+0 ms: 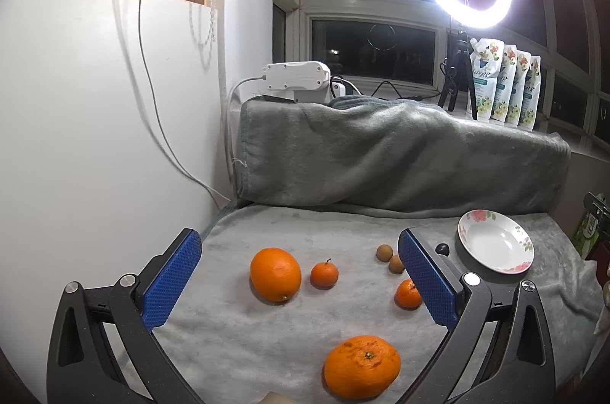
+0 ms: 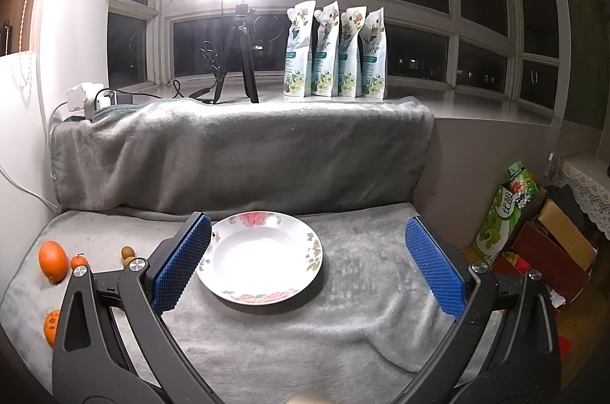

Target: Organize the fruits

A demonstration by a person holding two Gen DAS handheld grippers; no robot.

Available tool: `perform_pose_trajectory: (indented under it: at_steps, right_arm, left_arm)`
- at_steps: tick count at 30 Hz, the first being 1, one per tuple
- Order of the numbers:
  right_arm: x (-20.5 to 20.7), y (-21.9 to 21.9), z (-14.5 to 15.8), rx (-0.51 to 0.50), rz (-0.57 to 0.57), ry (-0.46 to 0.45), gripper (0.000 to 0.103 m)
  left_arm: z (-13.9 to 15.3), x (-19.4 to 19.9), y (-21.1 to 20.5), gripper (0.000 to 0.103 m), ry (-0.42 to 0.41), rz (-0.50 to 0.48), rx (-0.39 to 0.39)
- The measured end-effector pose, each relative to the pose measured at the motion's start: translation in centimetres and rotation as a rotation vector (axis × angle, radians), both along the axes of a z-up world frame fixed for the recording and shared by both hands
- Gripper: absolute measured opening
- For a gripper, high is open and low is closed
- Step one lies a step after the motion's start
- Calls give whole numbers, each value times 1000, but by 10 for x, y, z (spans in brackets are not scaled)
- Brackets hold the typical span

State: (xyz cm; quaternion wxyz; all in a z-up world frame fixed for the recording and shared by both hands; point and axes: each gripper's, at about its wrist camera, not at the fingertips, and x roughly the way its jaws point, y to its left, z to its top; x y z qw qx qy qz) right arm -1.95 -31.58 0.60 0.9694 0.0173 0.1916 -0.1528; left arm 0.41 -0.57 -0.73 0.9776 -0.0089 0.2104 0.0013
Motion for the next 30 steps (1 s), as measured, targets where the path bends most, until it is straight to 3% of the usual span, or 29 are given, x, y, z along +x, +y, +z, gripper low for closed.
perform_pose_trajectory:
  at_steps: [30]
  right_arm:
    - [5, 8, -5, -2, 8, 13, 103]
  left_arm:
    - [-3, 1, -1, 102, 5, -2, -5]
